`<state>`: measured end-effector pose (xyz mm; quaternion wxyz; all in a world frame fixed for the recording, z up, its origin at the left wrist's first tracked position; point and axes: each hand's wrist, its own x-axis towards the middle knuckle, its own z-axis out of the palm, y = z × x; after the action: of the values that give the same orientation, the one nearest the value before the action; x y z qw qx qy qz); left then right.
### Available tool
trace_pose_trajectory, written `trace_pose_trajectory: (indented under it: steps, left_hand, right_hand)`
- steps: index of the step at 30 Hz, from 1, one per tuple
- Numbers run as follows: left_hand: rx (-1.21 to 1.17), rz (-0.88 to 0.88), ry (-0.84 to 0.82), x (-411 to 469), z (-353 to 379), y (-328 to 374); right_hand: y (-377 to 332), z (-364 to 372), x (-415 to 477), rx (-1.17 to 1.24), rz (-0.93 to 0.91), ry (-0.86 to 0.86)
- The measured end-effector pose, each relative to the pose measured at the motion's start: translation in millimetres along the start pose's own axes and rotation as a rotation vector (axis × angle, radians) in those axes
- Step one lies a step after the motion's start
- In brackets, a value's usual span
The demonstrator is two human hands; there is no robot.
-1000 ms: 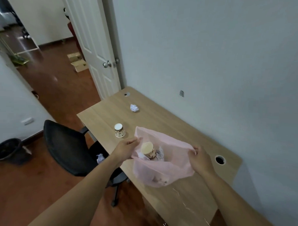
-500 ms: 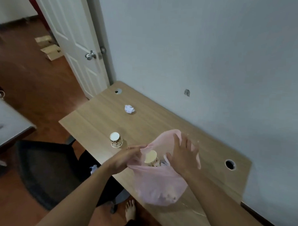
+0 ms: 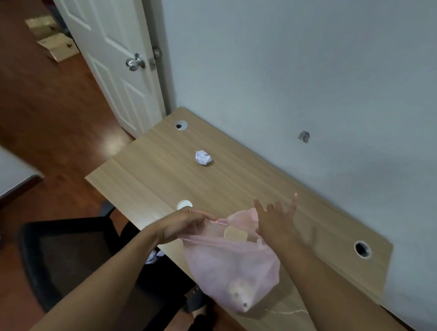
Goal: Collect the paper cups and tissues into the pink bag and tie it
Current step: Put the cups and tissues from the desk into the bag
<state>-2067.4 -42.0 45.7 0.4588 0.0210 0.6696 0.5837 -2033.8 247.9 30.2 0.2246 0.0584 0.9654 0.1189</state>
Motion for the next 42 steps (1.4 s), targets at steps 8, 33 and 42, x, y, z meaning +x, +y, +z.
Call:
trace_pose_trajectory:
  steps: [8, 33, 42]
  left_hand:
    - [-0.107, 0.137, 0.328, 21, -47, 0]
    - [-0.631, 0.348, 0.785, 79, -66, 32]
    - [0.129, -0.012, -0.251, 81, 11, 40]
  right_hand:
    - [25, 18, -3, 0.586, 0.257, -0.087]
    - [43, -36, -21, 1.327, 0.319, 0.091]
    - [29, -57, -15, 1.460, 0.280, 0.091]
